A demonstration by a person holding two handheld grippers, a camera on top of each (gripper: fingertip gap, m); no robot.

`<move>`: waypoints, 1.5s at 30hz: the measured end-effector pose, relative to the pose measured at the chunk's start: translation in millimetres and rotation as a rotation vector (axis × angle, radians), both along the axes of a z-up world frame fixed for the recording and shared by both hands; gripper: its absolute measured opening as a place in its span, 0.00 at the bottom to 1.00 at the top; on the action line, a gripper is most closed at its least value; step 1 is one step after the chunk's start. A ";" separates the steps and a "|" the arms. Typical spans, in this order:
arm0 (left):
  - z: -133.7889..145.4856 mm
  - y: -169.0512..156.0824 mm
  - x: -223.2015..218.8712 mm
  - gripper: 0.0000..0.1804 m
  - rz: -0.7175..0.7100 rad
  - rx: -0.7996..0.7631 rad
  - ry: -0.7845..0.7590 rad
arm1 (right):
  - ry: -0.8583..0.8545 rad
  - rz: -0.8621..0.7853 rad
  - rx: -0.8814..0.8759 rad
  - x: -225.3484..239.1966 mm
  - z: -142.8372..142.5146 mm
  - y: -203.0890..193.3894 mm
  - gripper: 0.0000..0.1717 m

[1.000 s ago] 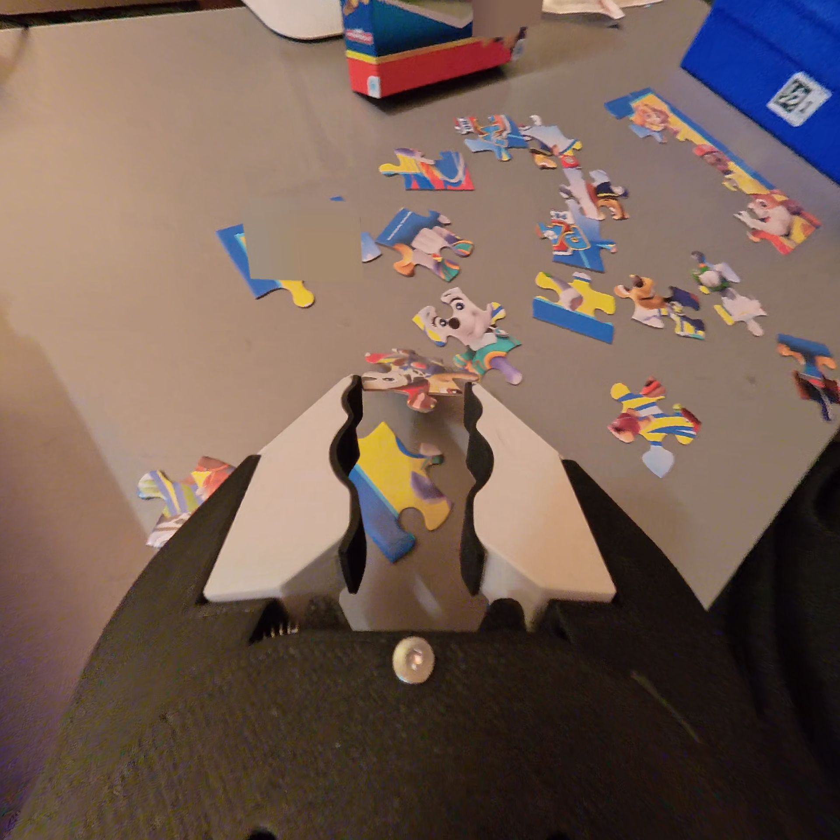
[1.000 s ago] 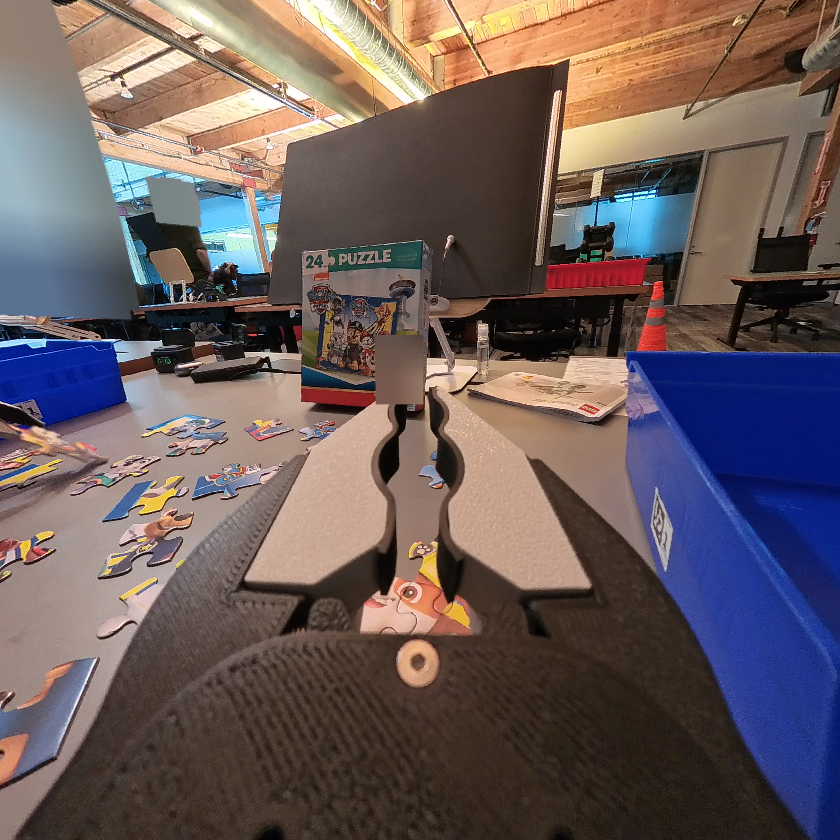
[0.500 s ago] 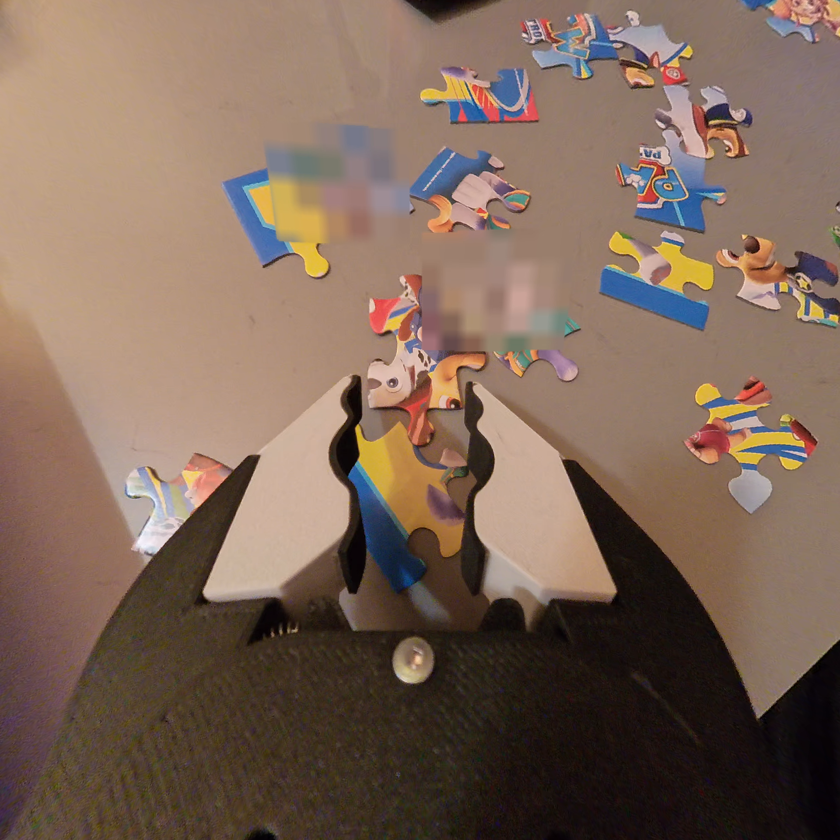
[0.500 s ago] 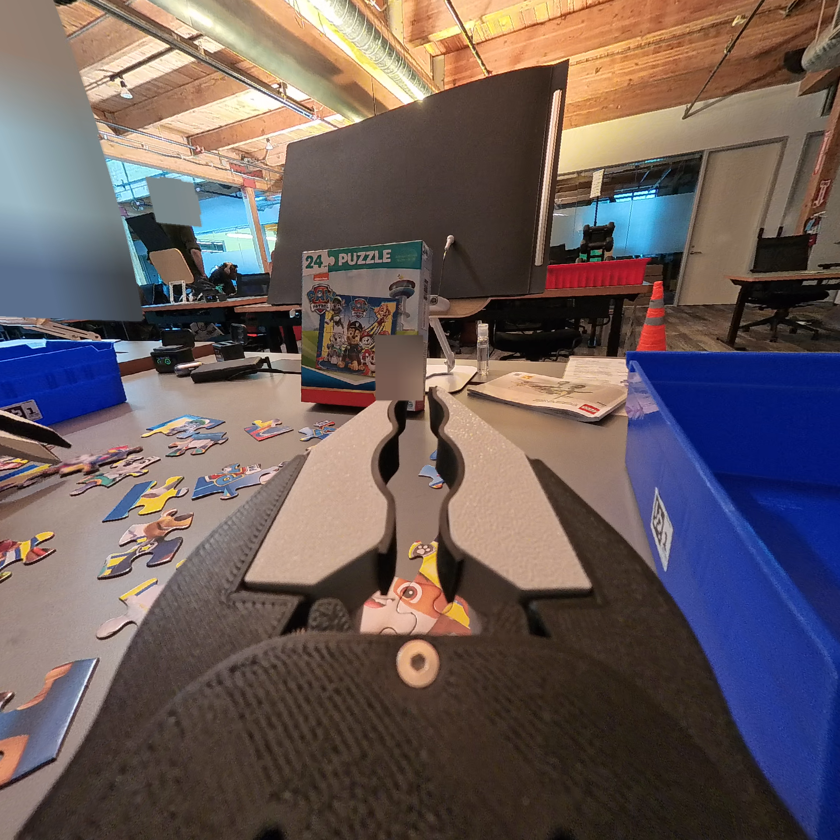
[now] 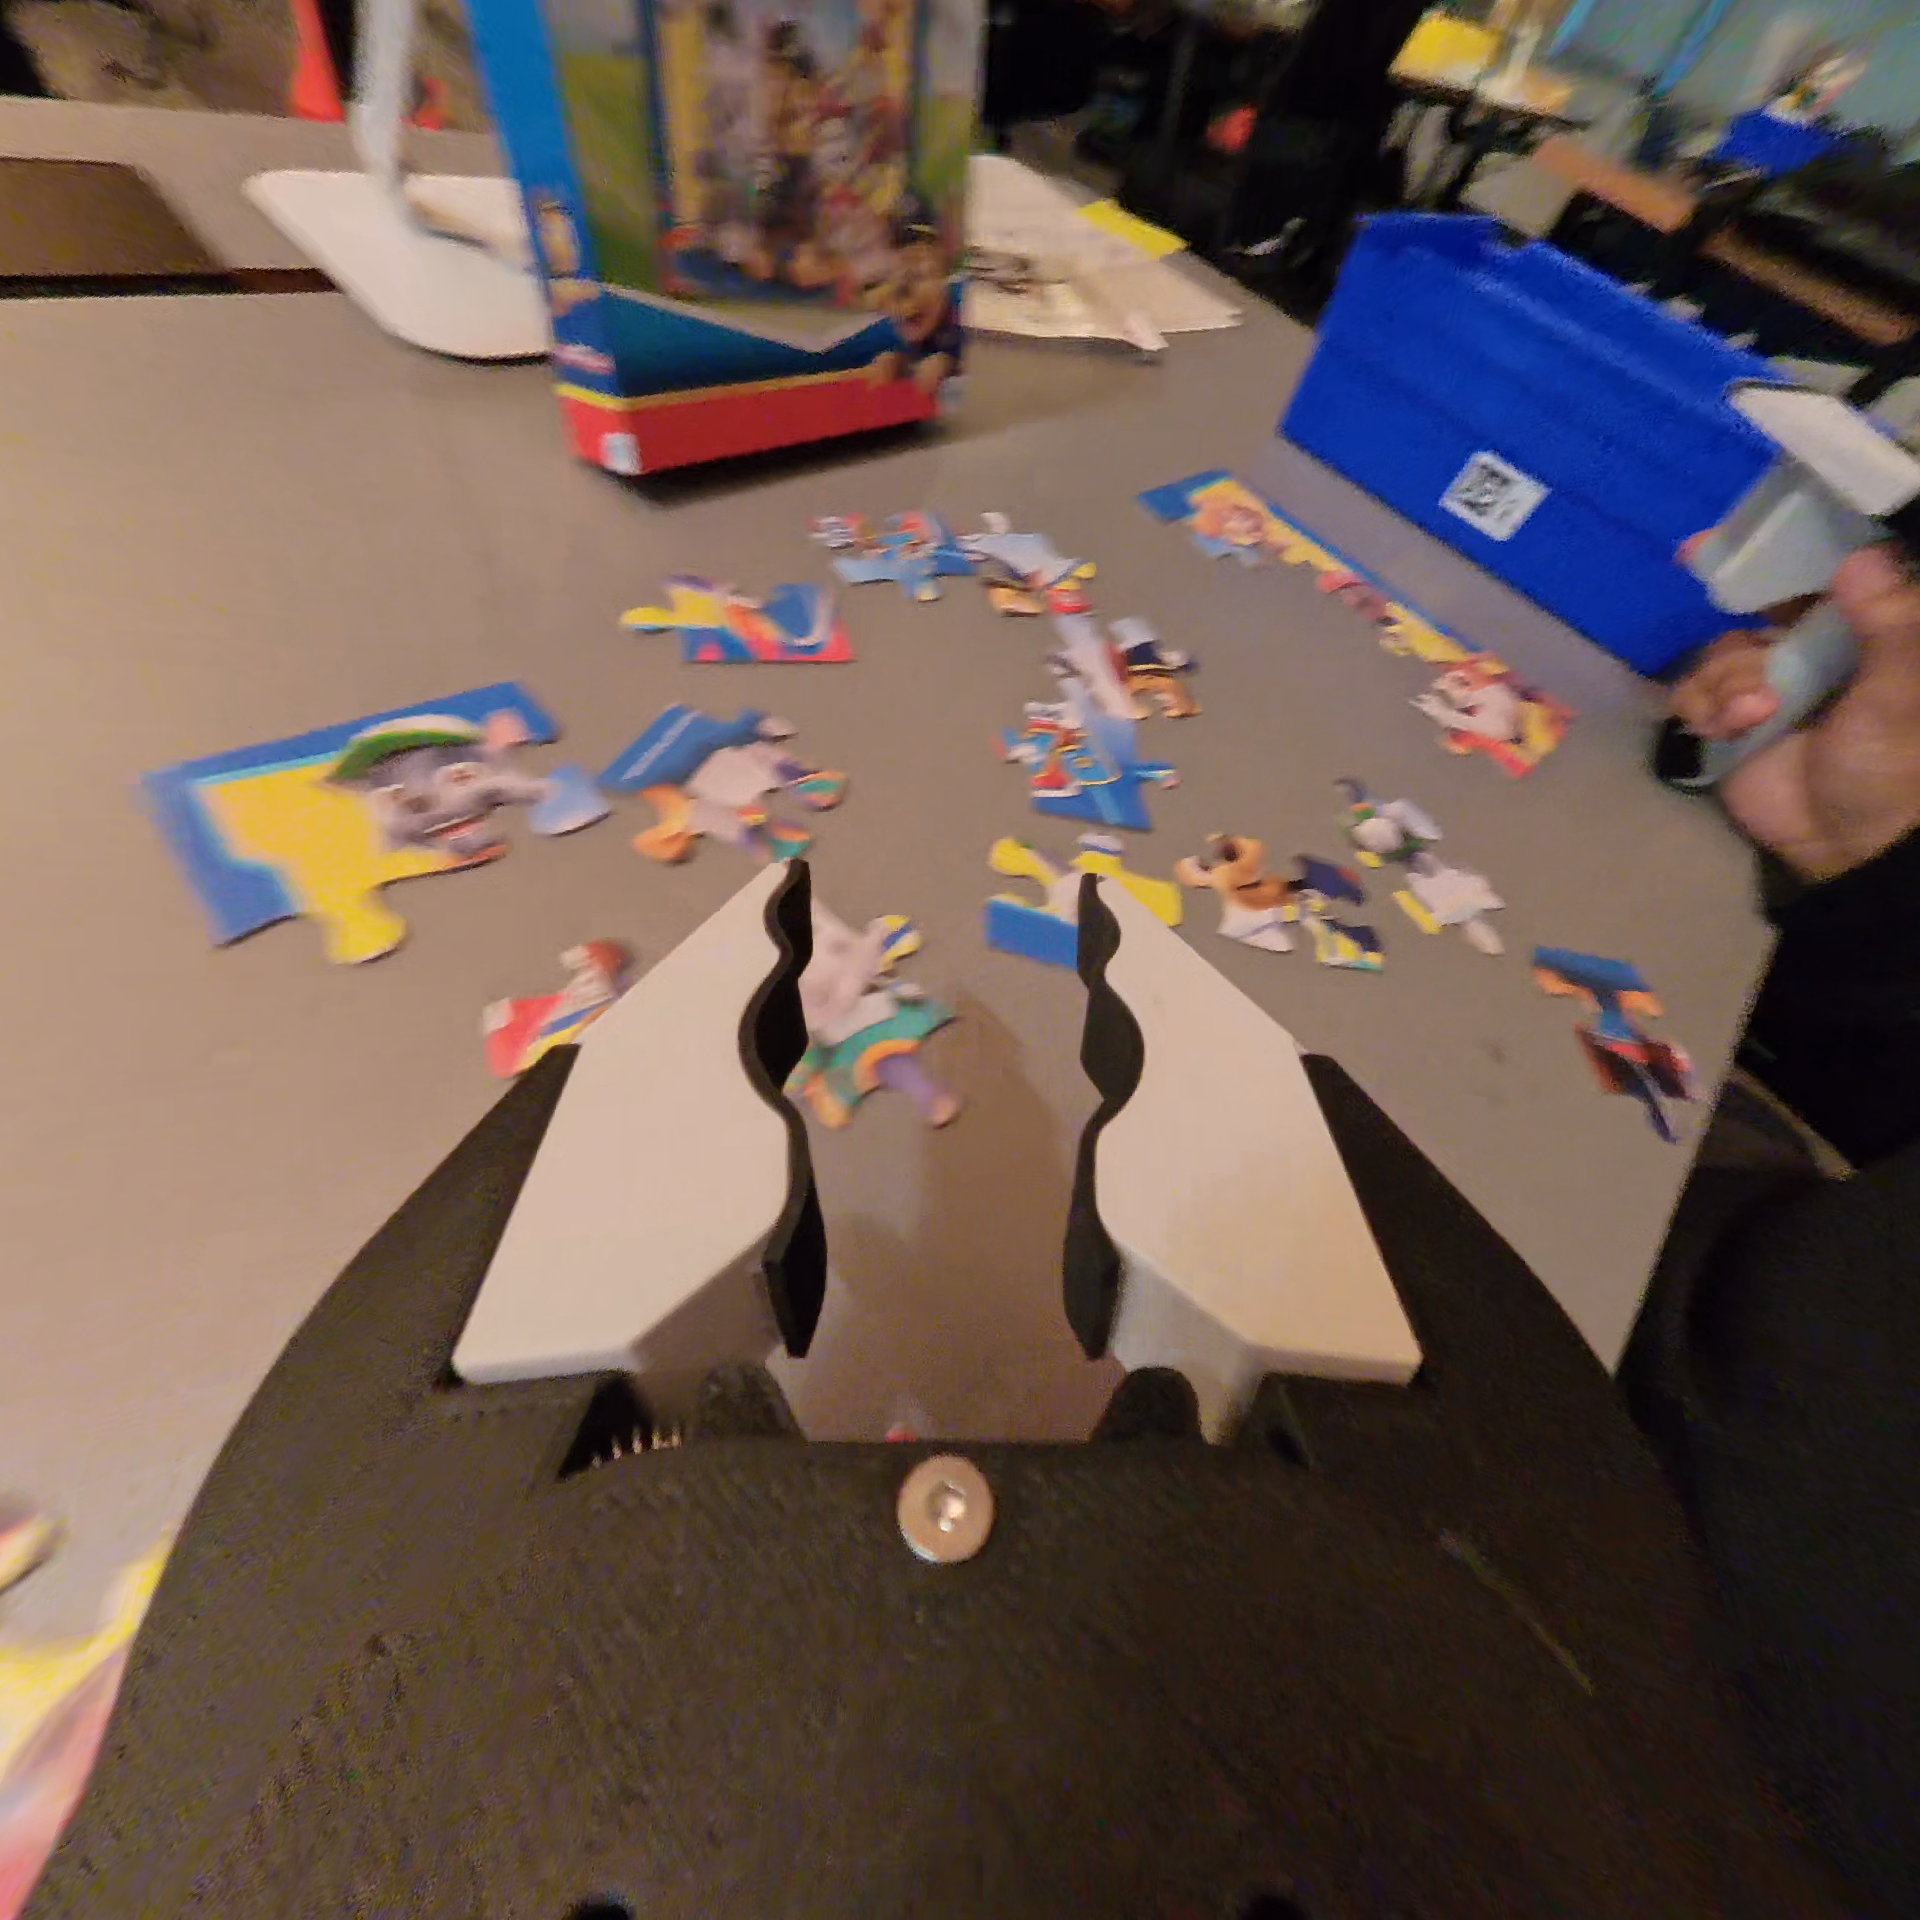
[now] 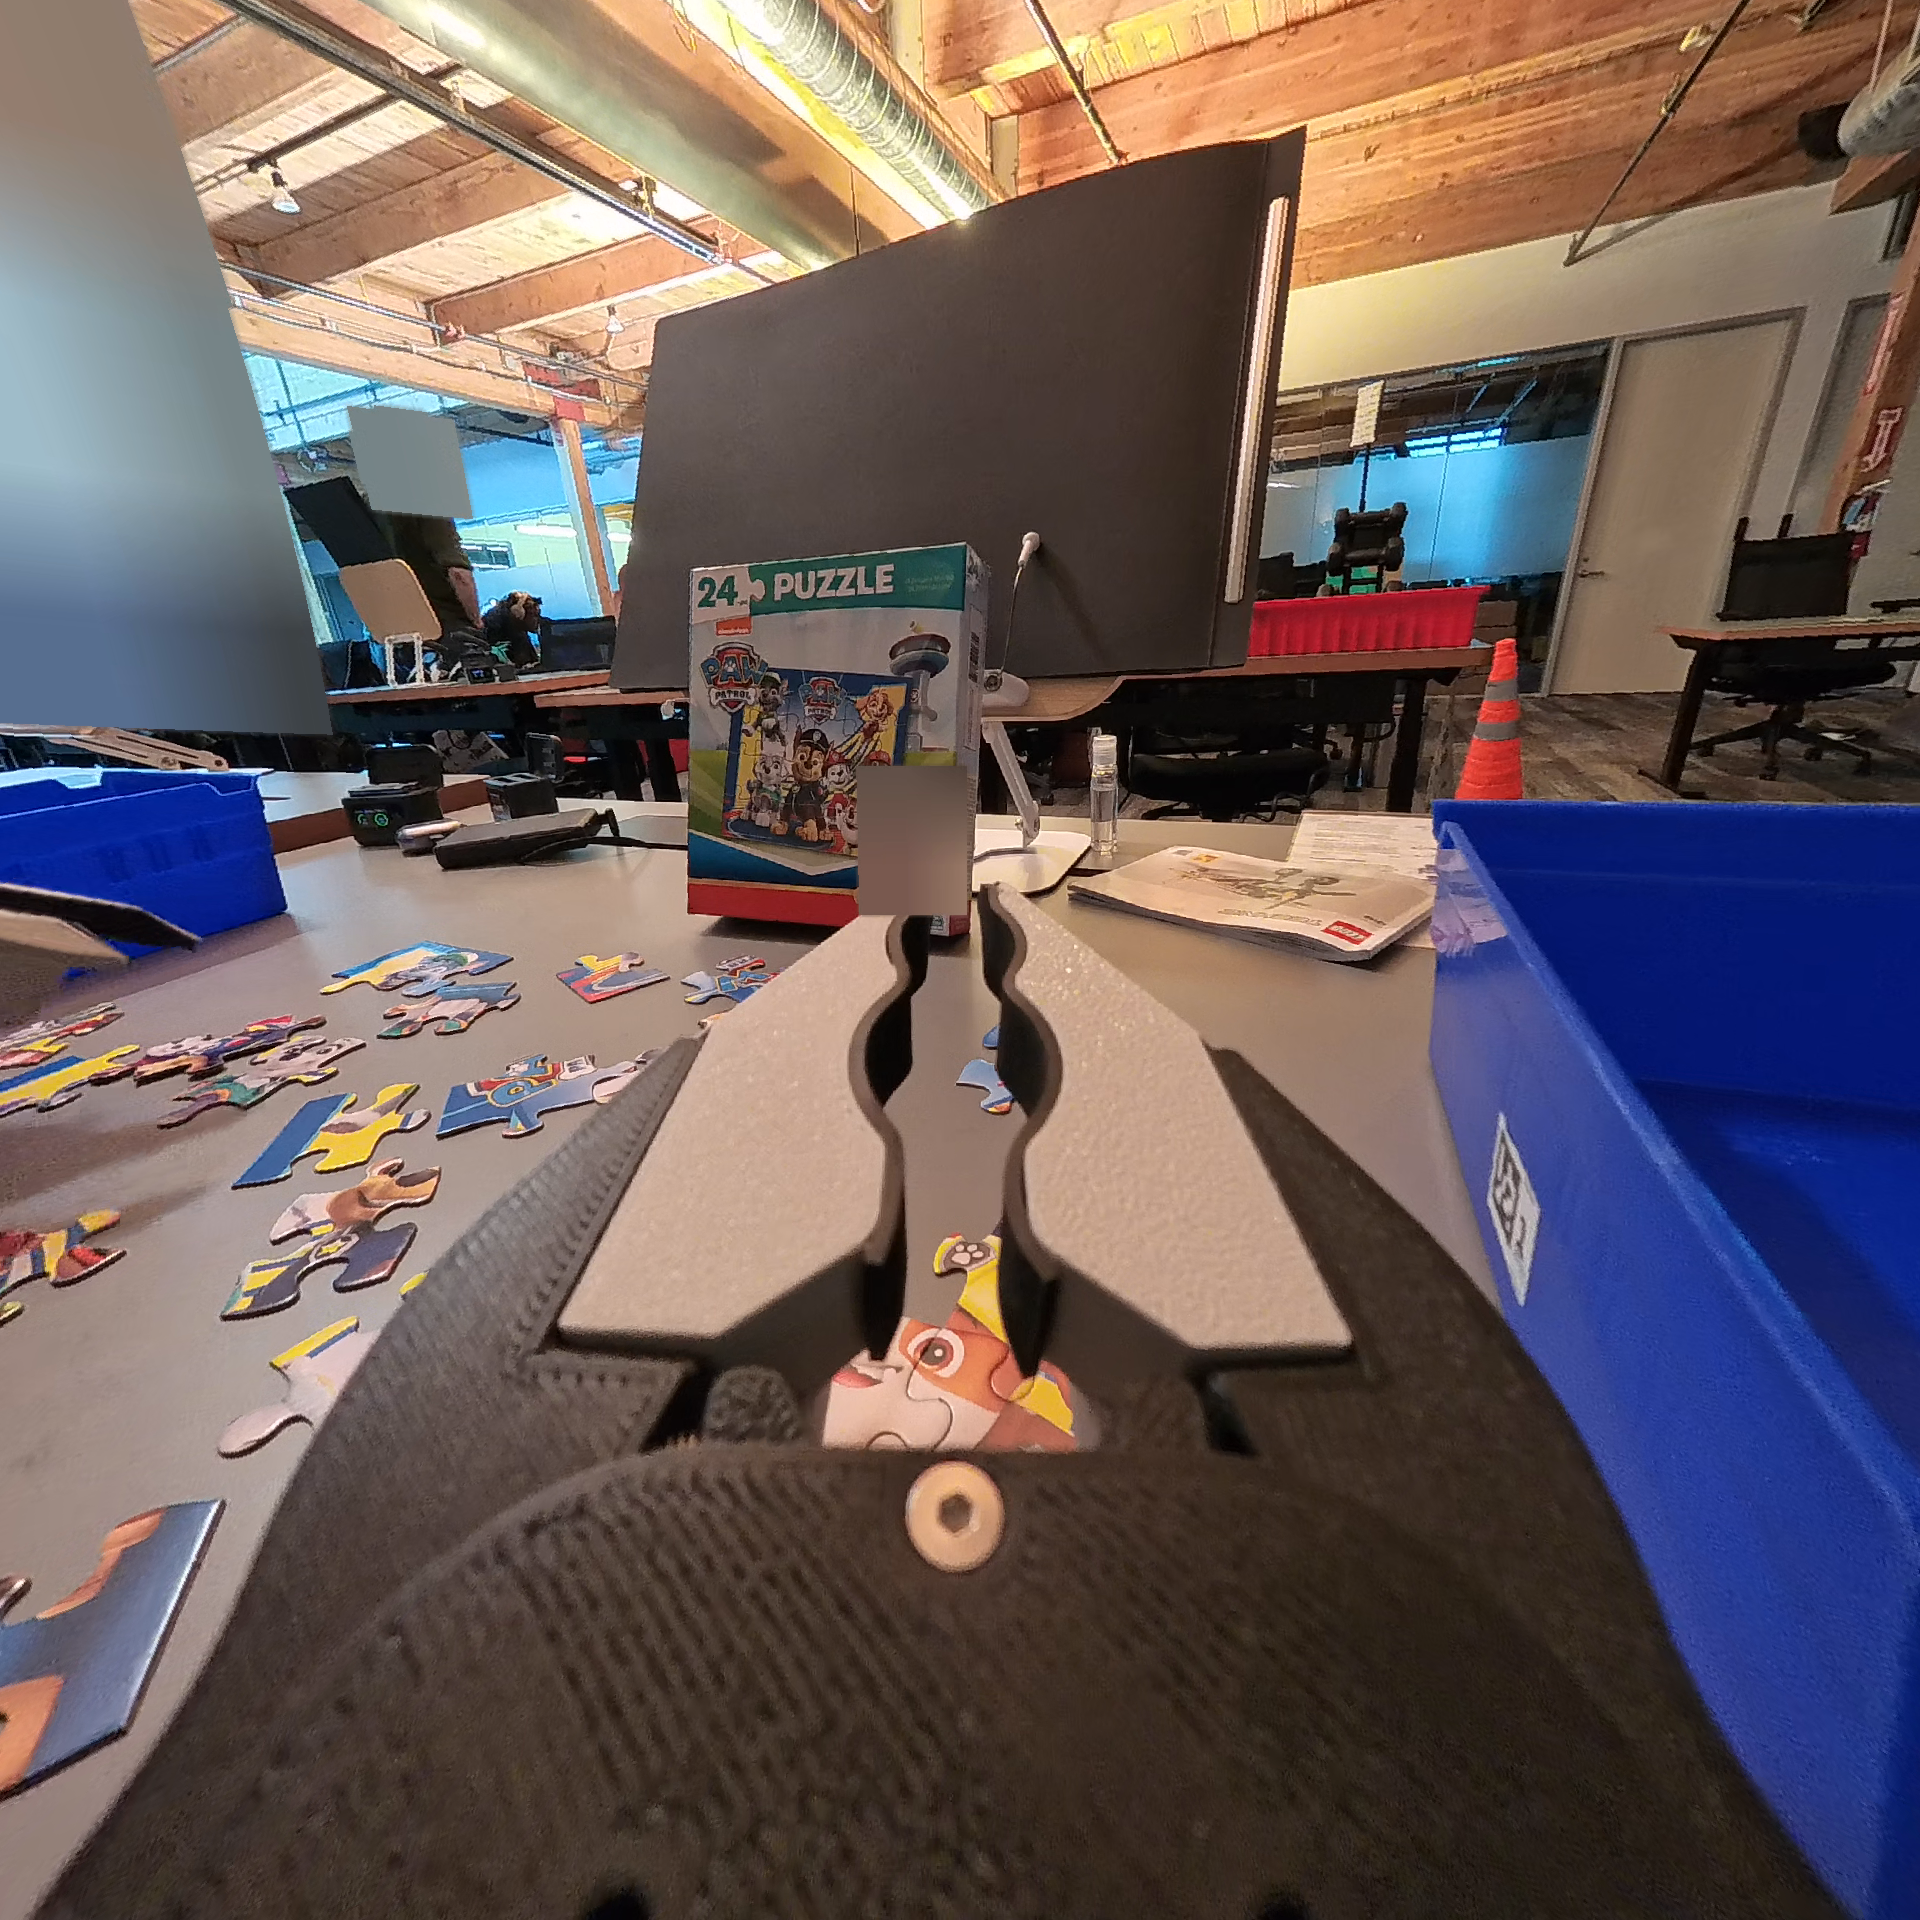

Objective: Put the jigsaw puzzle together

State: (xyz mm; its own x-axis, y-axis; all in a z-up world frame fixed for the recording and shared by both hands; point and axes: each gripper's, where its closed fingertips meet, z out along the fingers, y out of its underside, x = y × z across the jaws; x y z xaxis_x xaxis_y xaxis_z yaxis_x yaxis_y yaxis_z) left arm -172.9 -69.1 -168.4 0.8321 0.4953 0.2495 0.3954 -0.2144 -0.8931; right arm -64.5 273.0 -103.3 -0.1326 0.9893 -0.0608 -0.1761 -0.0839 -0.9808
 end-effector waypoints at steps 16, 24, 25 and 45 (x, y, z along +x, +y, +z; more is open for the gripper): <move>23.3 60.9 37.7 0.32 -0.108 0.265 -0.012 | 0.019 -0.013 -0.026 2.1 2.6 5.4 0.03; 43.1 49.7 29.6 0.31 -0.030 0.350 0.132 | 0.024 -0.007 -0.037 0.0 3.6 -1.8 0.02; 42.3 50.2 29.3 0.31 -0.034 0.352 0.123 | 0.026 0.009 -0.049 -1.2 4.0 -6.1 0.02; 45.0 45.2 25.6 0.31 -0.022 0.377 0.141 | 0.014 0.156 -0.111 -29.7 6.8 -61.6 0.04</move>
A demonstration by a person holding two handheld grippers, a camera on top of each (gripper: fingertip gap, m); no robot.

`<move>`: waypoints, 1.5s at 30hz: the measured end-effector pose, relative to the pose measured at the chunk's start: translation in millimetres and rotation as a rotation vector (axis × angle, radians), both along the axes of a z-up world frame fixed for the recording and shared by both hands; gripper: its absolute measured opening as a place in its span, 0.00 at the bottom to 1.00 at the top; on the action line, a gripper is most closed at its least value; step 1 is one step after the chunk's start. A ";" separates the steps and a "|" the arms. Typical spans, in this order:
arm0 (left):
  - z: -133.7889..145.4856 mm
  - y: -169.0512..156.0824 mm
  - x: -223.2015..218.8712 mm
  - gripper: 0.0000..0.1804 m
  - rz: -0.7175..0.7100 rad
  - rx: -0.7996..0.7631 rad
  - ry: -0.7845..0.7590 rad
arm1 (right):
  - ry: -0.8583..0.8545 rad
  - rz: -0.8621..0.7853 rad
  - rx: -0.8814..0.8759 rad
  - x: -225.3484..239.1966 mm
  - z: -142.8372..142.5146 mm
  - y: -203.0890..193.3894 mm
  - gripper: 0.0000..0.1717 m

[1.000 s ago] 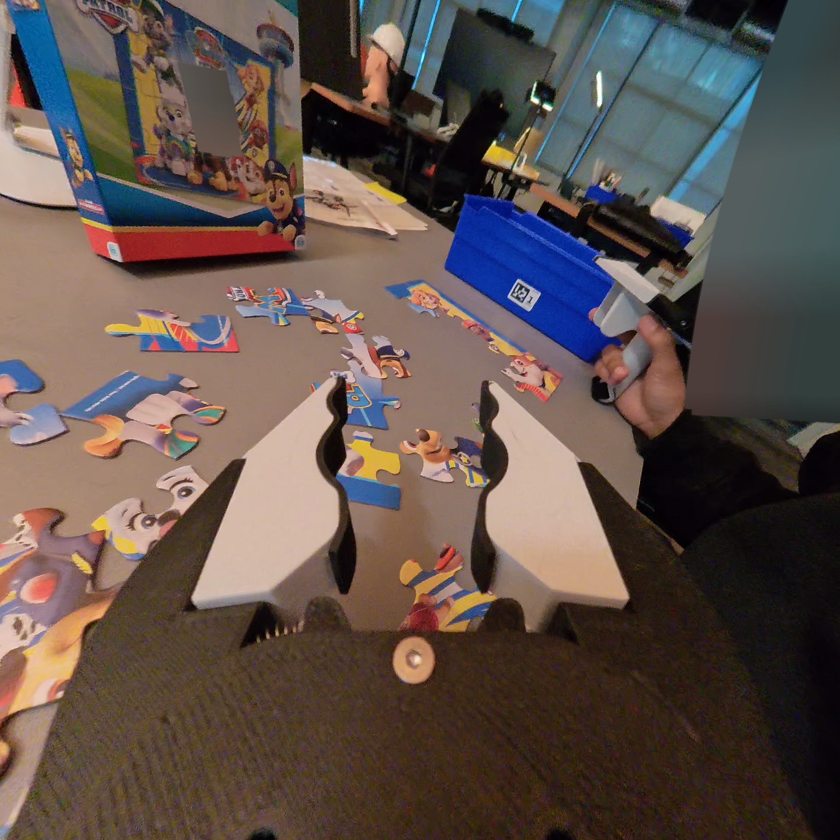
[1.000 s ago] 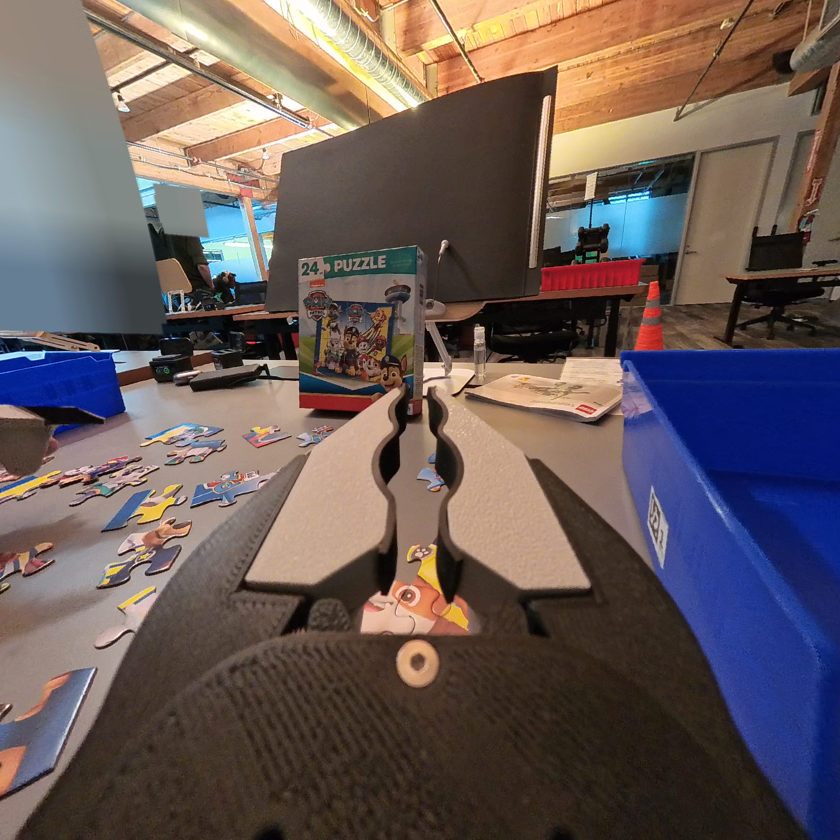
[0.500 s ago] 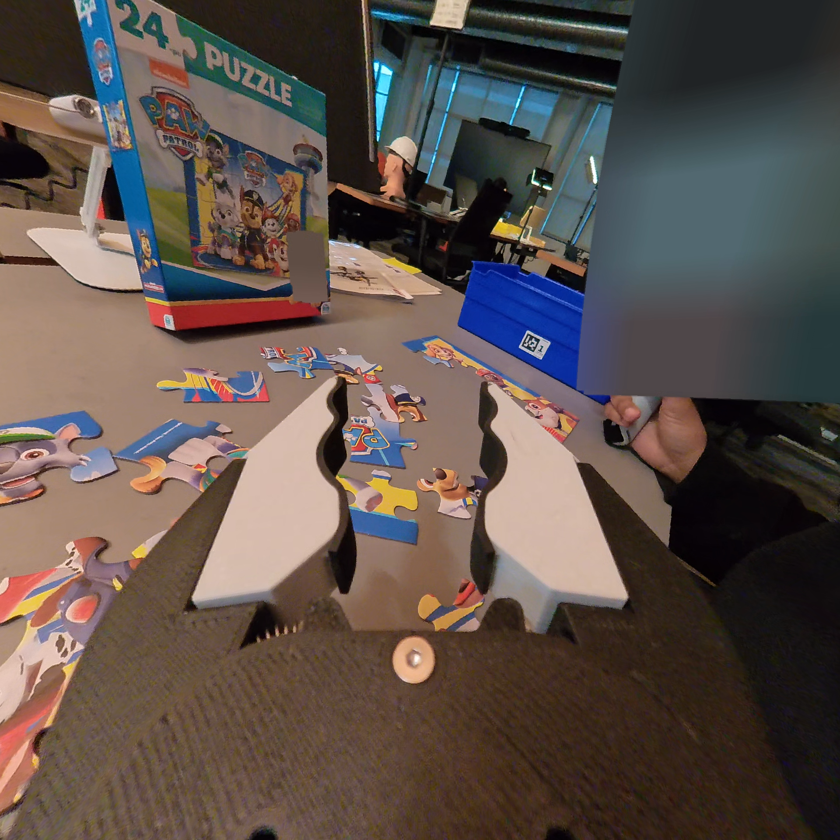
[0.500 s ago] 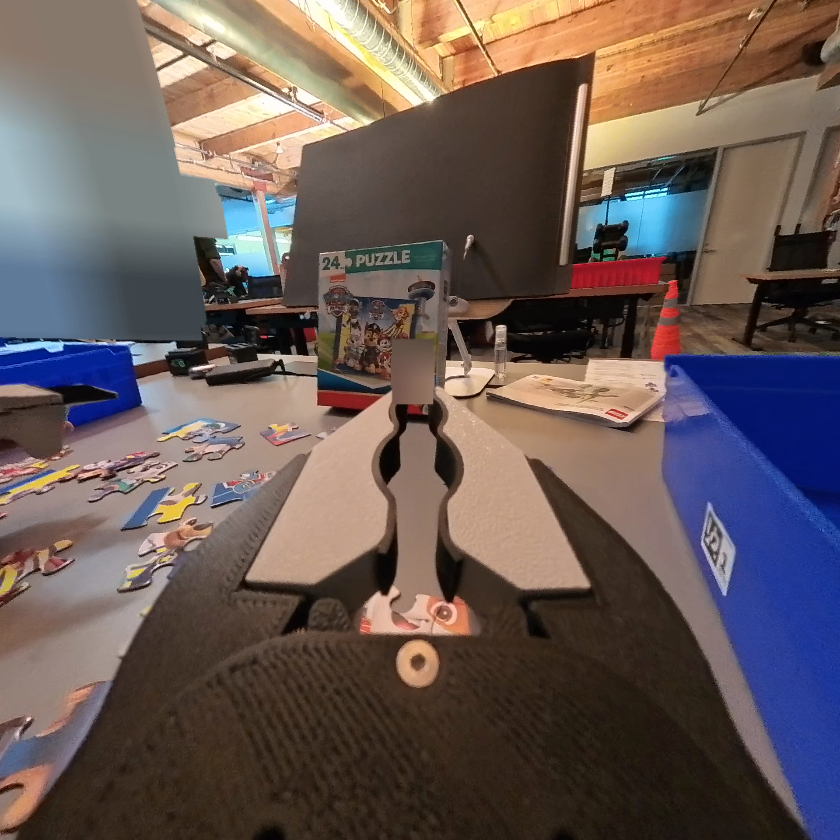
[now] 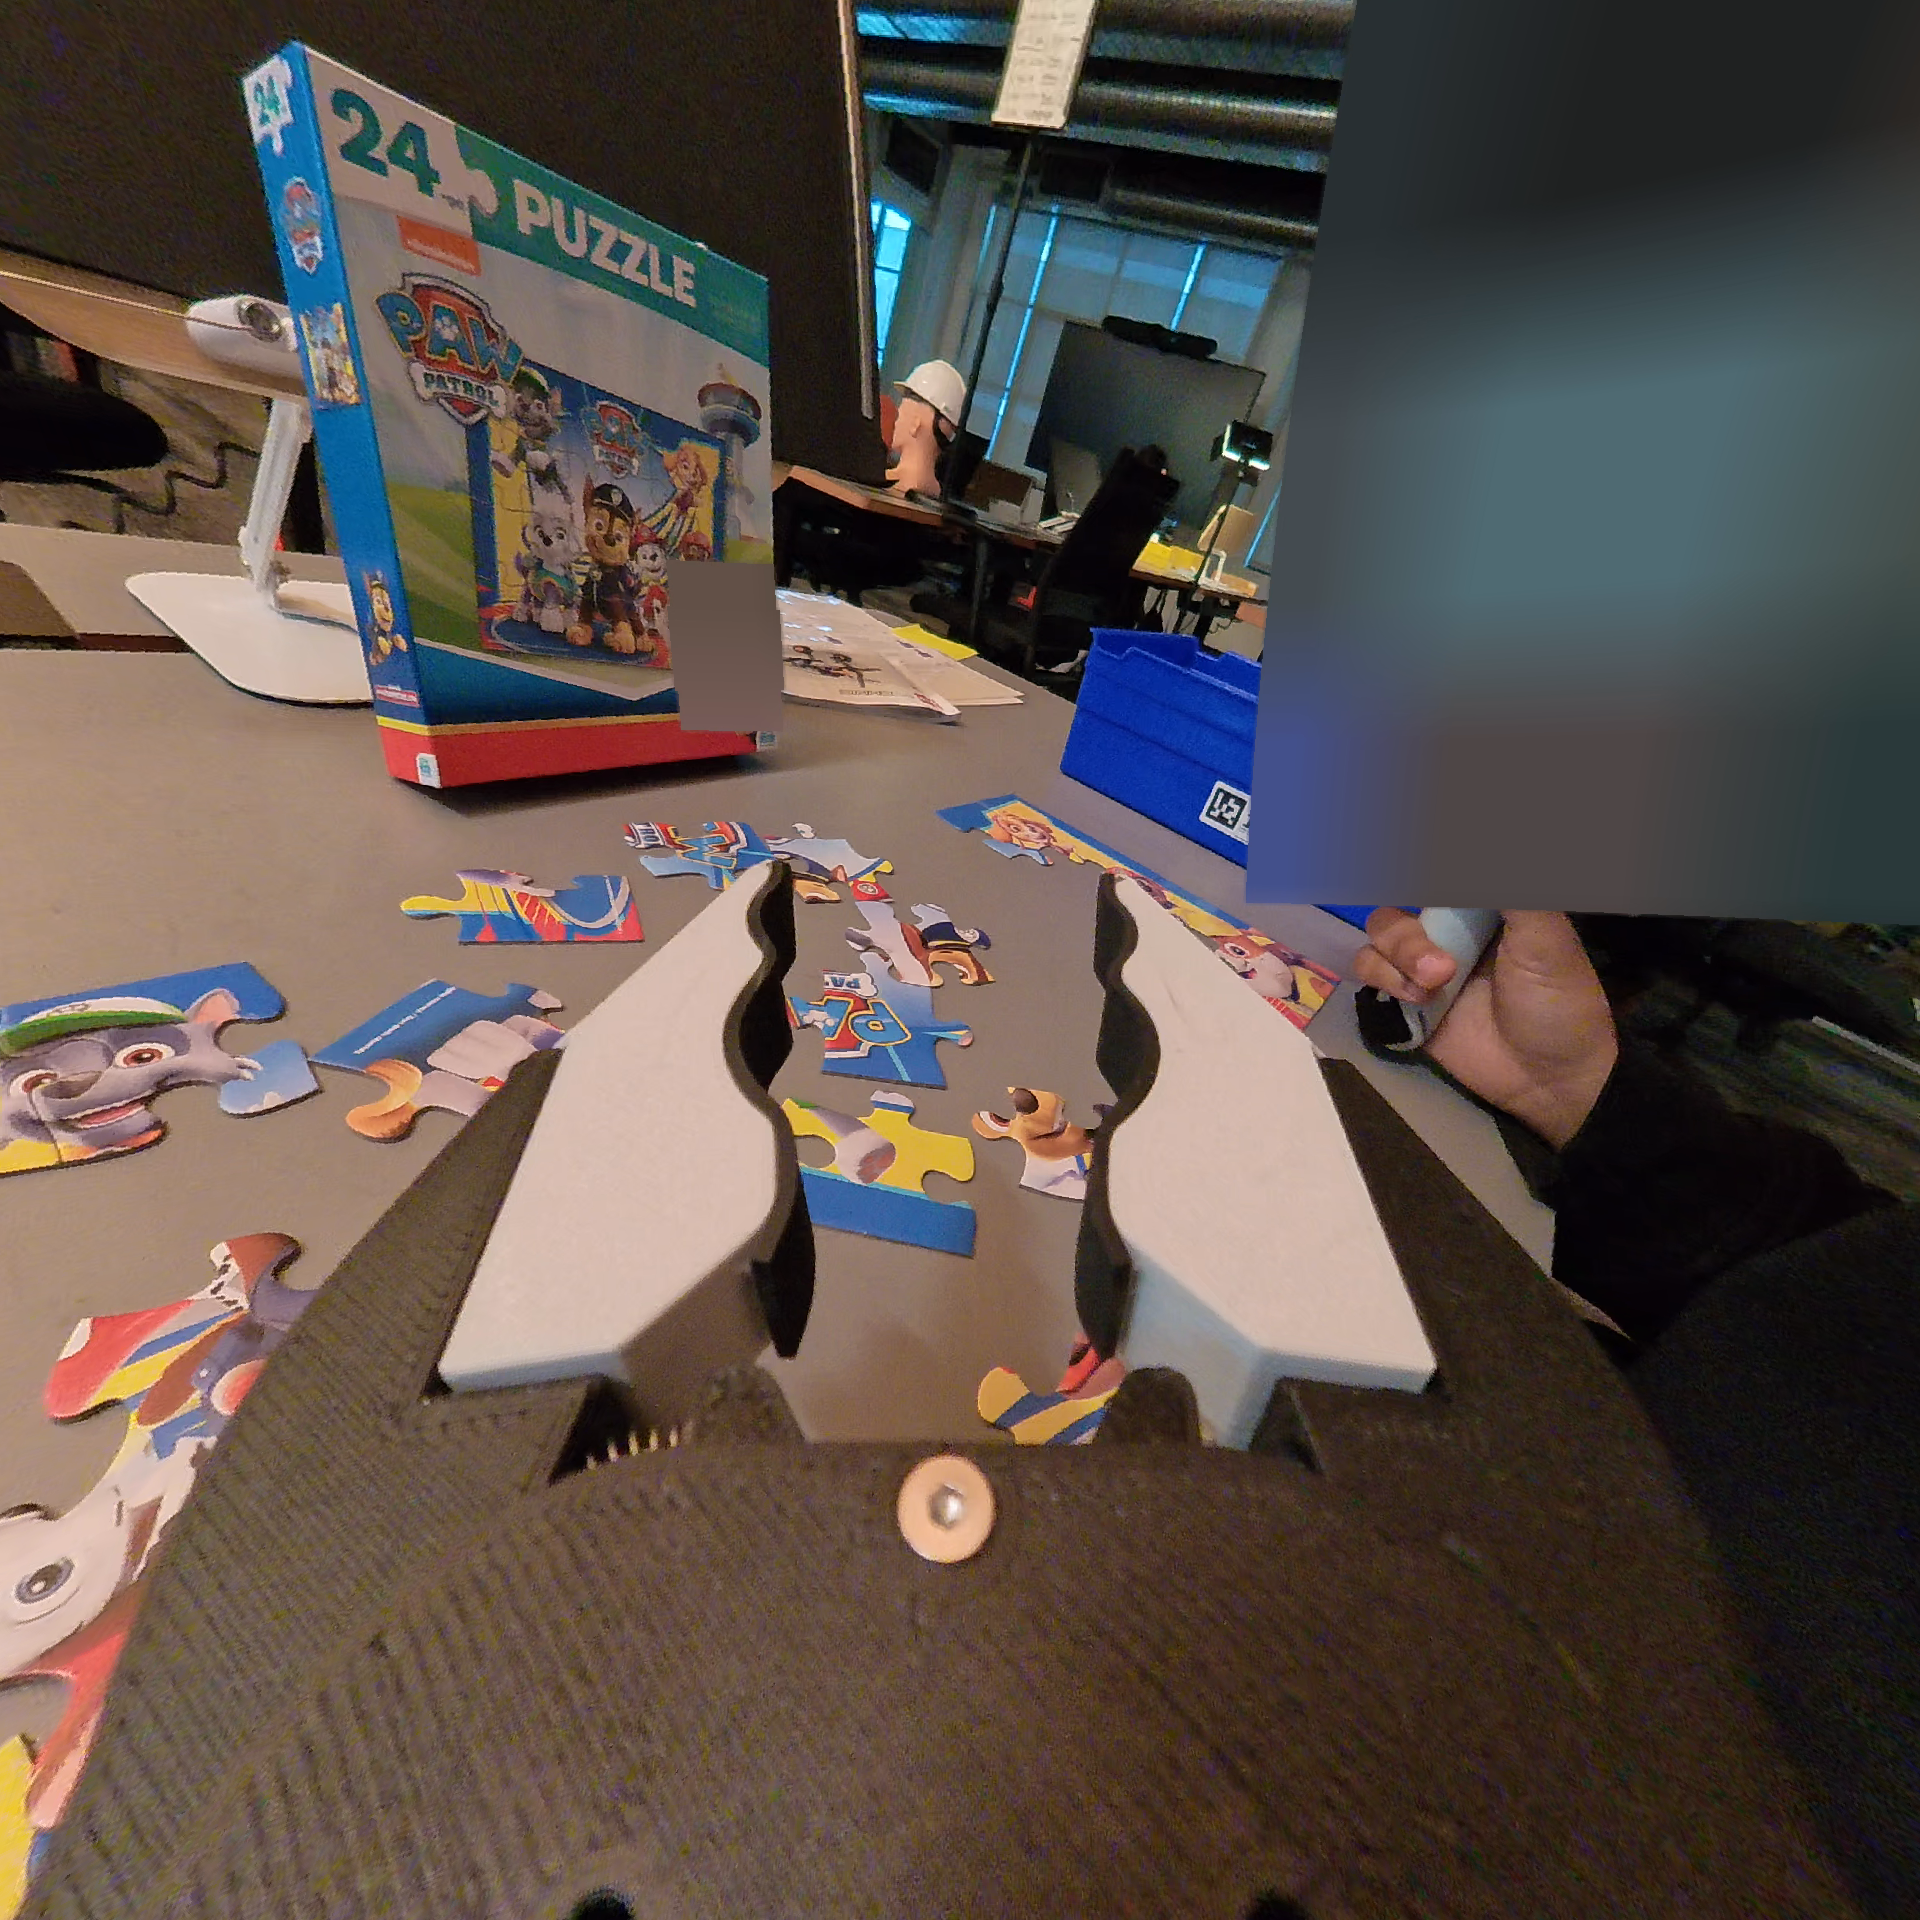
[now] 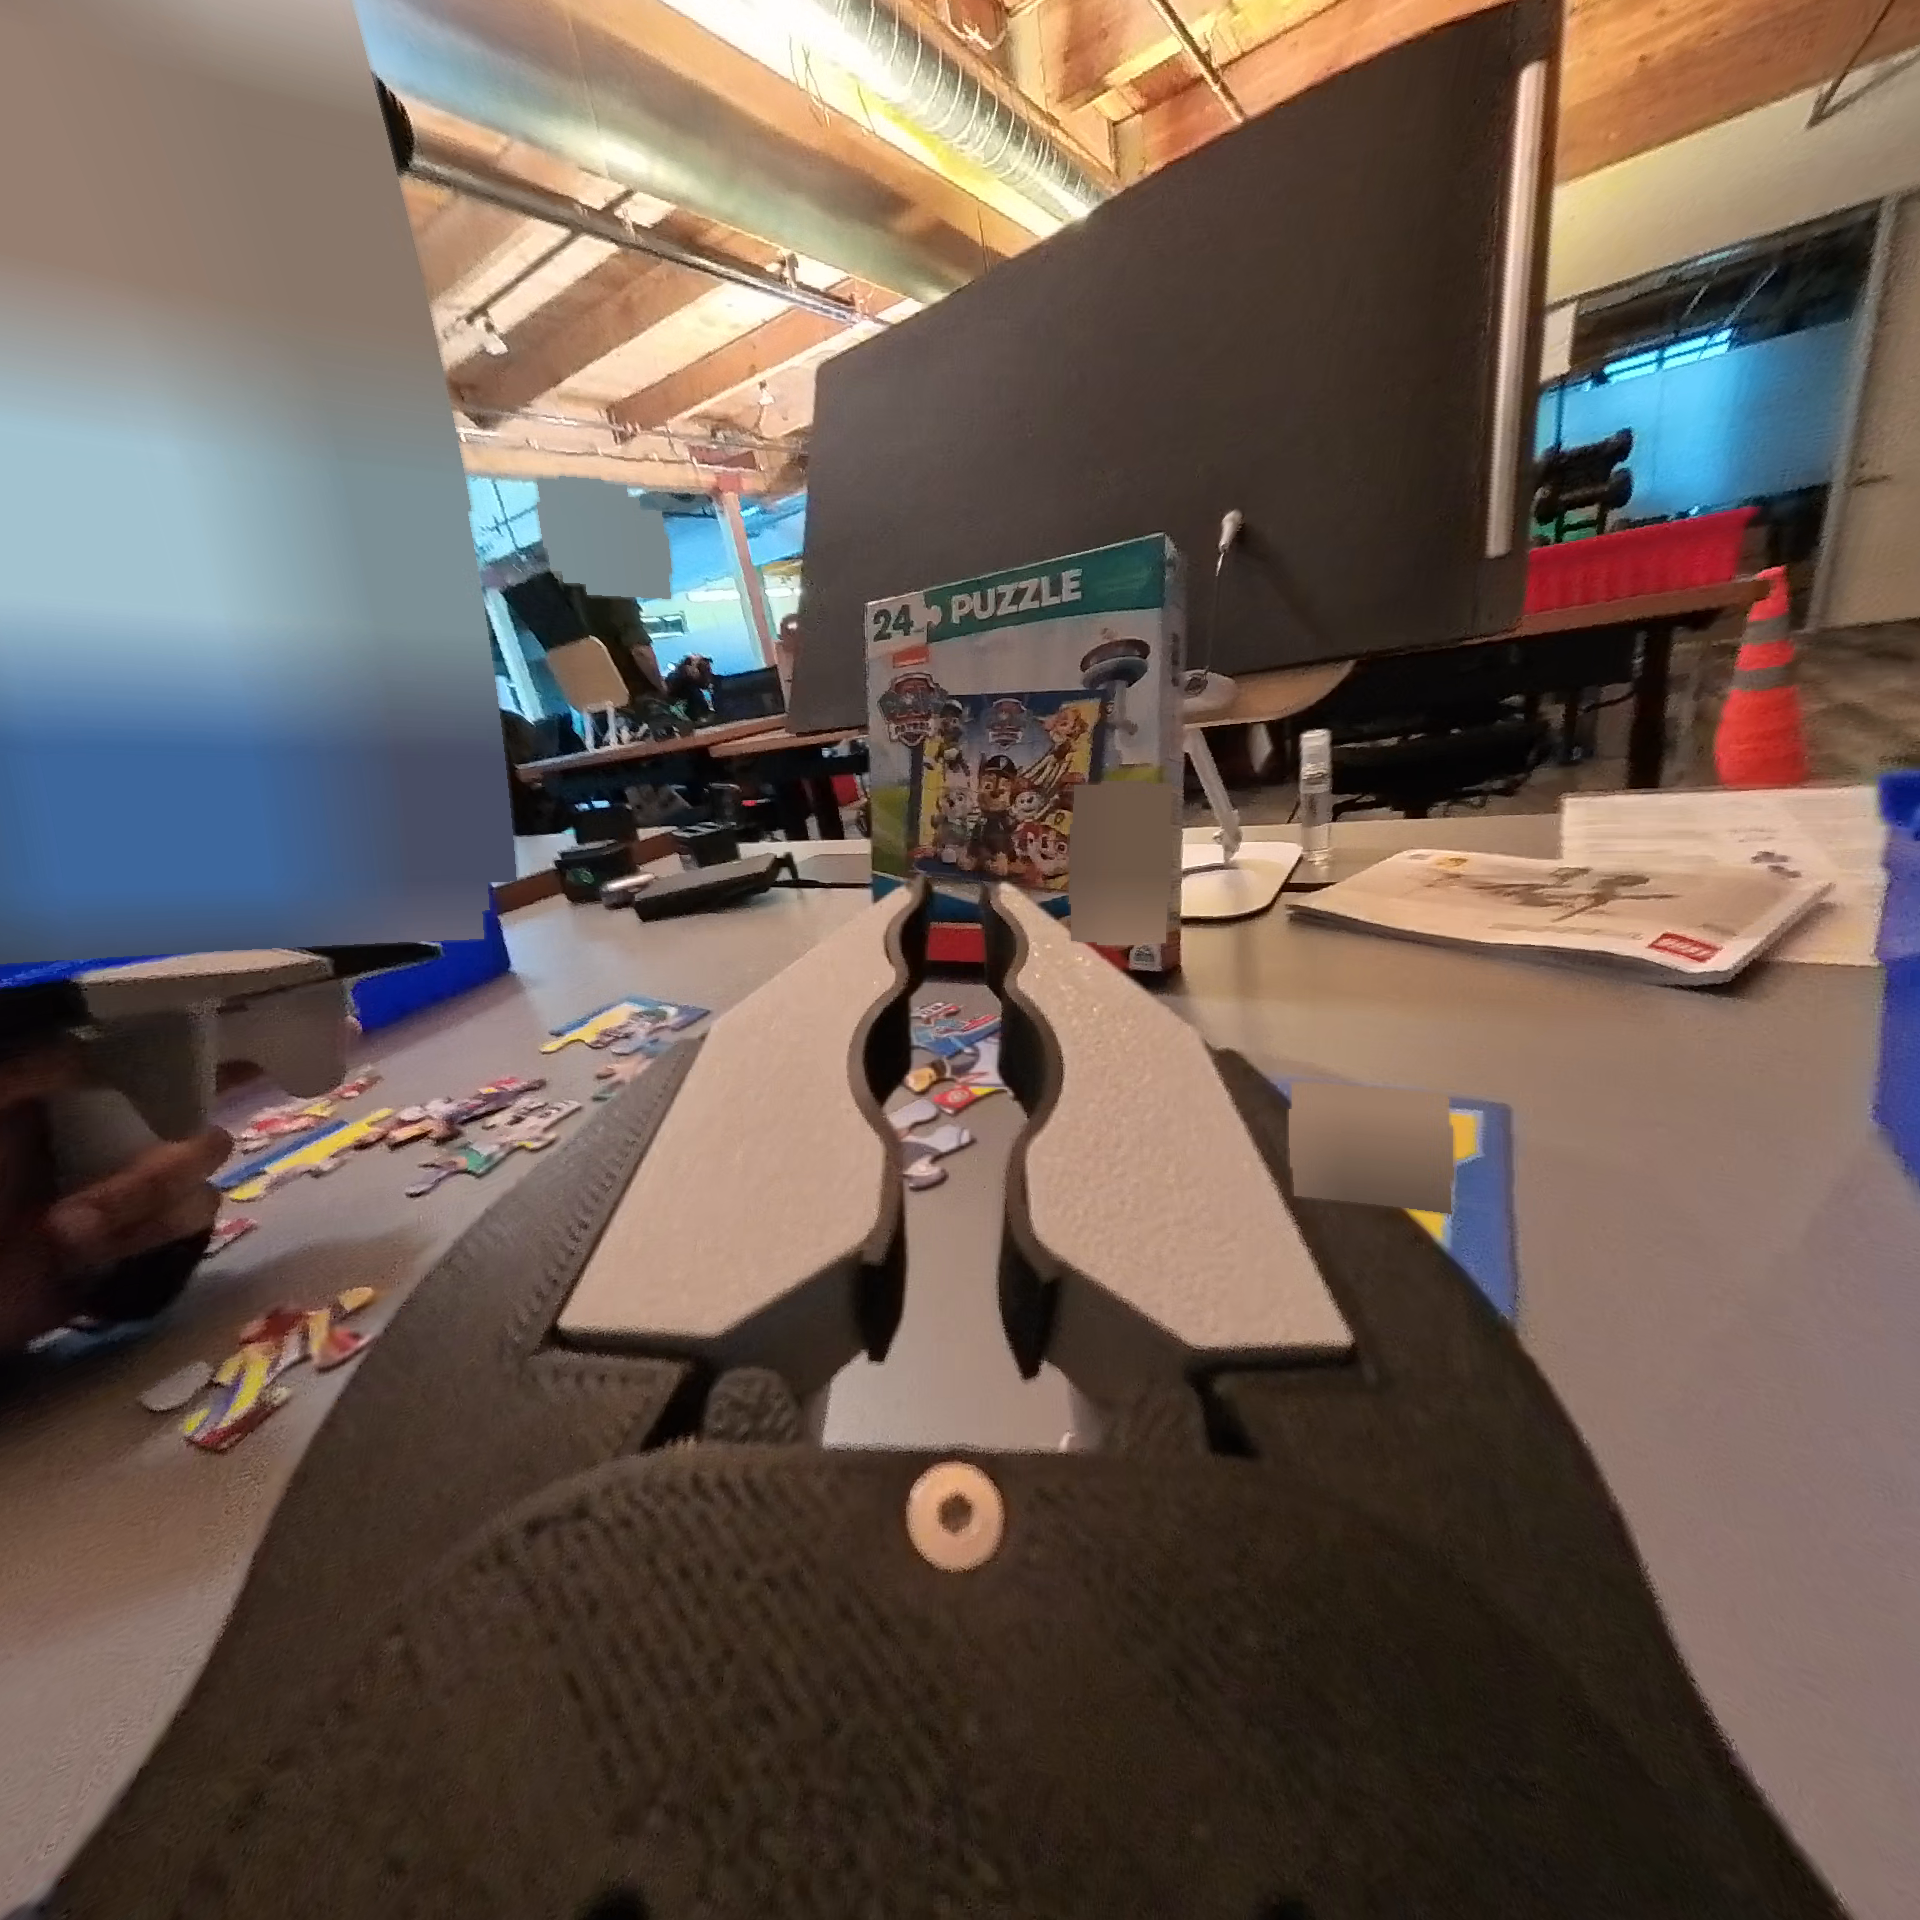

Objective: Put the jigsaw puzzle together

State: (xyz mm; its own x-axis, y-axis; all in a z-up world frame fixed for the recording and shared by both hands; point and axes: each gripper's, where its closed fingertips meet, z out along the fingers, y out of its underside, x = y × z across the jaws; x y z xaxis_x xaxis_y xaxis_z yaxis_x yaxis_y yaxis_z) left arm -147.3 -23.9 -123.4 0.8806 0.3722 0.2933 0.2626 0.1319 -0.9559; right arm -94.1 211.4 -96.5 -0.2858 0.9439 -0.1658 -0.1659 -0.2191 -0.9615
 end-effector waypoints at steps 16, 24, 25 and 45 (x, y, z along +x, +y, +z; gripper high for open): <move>0.4 -5.3 -4.8 0.31 0.053 -0.016 0.027 | -0.017 0.043 0.052 0.2 -5.1 -15.5 0.04; 1.7 -6.4 -5.0 0.31 0.059 -0.011 0.035 | -0.026 0.046 0.056 -0.6 -6.9 -16.6 0.05; 2.3 -6.9 -5.2 0.31 0.063 -0.009 0.038 | -0.027 0.047 0.056 -0.8 -7.2 -16.7 0.05; -0.7 -185.2 -79.1 0.35 0.607 -0.140 -0.167 | -0.056 0.069 0.090 -7.2 -11.6 -22.4 0.05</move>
State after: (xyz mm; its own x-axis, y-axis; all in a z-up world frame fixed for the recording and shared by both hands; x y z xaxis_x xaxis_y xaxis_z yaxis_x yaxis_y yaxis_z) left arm -226.4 -209.0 -124.1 0.4476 0.8346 0.3210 0.3272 0.1812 -0.9274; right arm -101.3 189.0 -108.1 -0.3436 0.9339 -0.0992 -0.0991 -0.1411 -0.9850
